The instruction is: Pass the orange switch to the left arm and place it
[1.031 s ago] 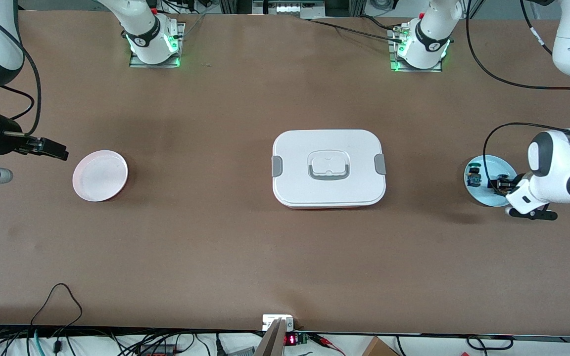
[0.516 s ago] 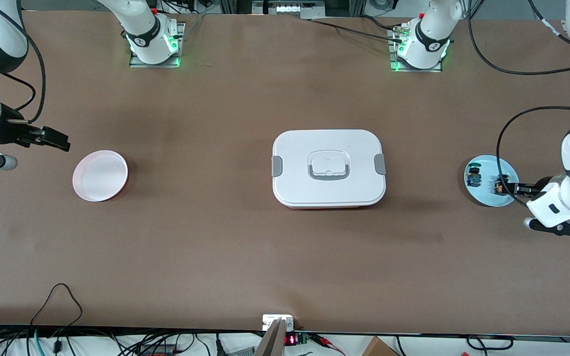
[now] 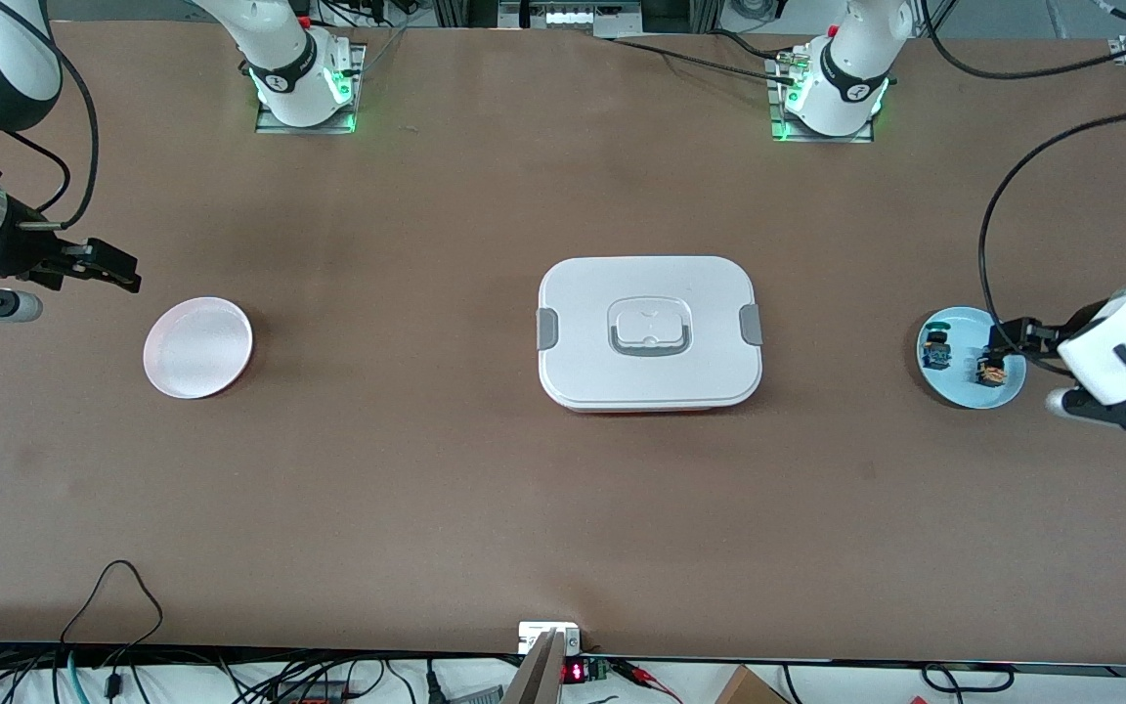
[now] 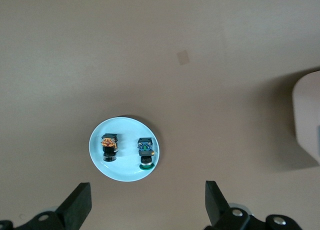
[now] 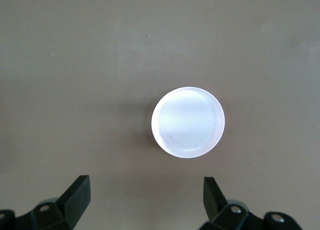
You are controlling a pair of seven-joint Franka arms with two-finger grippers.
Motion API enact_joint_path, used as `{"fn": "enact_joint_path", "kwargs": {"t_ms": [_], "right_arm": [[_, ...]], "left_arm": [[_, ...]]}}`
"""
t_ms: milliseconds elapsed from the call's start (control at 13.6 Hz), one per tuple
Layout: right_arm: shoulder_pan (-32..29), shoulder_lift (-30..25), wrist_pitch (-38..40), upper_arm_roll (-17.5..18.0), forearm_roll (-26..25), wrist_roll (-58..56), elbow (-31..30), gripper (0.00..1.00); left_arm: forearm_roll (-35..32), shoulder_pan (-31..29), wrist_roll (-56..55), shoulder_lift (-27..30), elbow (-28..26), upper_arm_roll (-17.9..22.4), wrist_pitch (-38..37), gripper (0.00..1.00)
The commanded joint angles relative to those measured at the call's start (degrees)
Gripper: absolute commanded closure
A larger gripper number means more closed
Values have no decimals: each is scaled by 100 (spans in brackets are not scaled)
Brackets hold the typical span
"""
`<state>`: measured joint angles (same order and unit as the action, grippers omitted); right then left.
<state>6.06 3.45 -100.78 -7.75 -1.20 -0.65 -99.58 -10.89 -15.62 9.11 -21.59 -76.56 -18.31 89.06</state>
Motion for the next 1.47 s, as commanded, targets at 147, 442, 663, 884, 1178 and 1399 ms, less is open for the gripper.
{"fn": "enact_joint_path", "kwargs": {"t_ms": [147, 442, 663, 884, 1178, 1399], "right_arm": [[-52, 7, 93, 37, -29, -84, 342, 0], [-52, 7, 488, 37, -46, -102, 632, 0], [-35, 7, 524, 46, -38, -102, 642, 0], [-17, -11, 524, 54, 6, -102, 650, 0], [-52, -20, 647, 37, 6, -94, 773, 0], [-52, -20, 700, 37, -2, -102, 809, 0]], "left_arm": [[473, 111, -155, 575, -297, 3, -266, 0], [832, 1147, -919, 1121, -815, 1036, -240, 0], [1028, 1334, -973, 1857, -2052, 1321, 372, 0], [1036, 1395, -1481, 2247, -2583, 1322, 551, 0], [1028, 1369, -1492, 2098, -2356, 1313, 410, 0], [1019, 1369, -1483, 2037, -2250, 1278, 410, 0]]}}
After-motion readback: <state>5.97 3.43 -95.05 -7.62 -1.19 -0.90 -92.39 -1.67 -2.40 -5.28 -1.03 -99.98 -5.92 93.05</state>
